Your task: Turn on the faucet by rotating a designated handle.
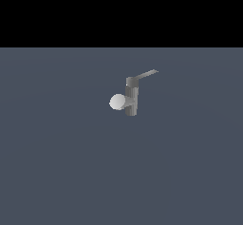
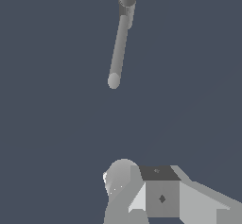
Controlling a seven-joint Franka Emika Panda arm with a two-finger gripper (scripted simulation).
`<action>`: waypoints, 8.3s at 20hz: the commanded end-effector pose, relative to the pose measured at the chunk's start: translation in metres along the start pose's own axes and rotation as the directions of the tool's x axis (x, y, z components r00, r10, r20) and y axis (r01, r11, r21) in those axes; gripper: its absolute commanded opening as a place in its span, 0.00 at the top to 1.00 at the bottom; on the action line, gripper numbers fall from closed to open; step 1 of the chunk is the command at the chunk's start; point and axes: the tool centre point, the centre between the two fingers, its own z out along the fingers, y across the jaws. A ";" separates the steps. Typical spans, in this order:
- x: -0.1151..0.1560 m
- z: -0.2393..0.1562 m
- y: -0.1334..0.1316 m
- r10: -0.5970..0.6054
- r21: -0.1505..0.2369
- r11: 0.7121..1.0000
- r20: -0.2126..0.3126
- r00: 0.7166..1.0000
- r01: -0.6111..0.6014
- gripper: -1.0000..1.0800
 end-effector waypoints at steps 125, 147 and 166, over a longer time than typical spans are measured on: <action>0.314 0.240 0.062 0.993 0.100 -0.121 0.016 -0.120 -0.988 1.00; 0.276 0.244 0.016 0.990 0.097 -0.142 0.015 -0.141 -0.985 1.00; 0.300 0.243 -0.041 0.987 0.091 -0.158 0.015 -0.158 -0.983 1.00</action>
